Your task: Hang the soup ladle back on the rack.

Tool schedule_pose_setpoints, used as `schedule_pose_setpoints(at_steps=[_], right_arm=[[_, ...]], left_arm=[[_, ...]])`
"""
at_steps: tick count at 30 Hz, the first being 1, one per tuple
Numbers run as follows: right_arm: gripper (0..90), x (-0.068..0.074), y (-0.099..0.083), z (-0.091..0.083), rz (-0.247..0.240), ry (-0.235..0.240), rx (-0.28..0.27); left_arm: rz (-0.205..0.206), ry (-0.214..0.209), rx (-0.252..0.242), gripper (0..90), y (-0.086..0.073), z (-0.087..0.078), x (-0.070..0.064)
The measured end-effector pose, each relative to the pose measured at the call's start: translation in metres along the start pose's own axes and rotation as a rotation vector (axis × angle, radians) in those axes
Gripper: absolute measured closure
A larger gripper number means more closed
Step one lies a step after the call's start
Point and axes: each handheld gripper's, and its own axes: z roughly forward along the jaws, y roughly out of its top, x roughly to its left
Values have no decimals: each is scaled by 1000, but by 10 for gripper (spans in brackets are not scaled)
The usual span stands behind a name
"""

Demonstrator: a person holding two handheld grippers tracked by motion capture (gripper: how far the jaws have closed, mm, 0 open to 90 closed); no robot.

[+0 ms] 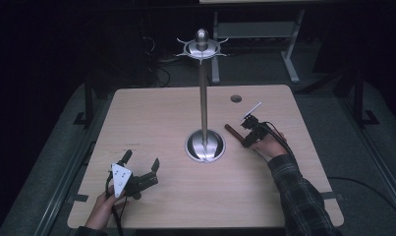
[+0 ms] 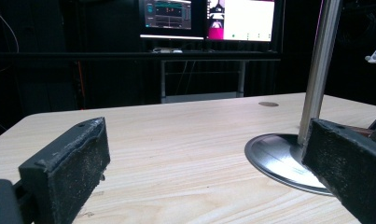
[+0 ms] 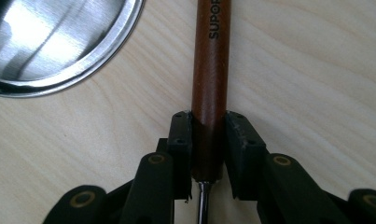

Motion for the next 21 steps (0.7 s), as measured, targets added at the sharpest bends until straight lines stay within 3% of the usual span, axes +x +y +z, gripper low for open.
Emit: schedule_pose_setpoints(at_steps=[10, 16, 21], right_arm=[[731, 0, -4, -10, 6, -3, -41], [732, -2, -8, -26, 4, 5, -103], [733, -5, -15, -46, 29, 5, -178]], left_arm=[[0, 0, -1, 2, 0, 0, 0], [-1, -1, -2, 2, 0, 0, 0], [-1, -1, -2, 2, 0, 0, 0]])
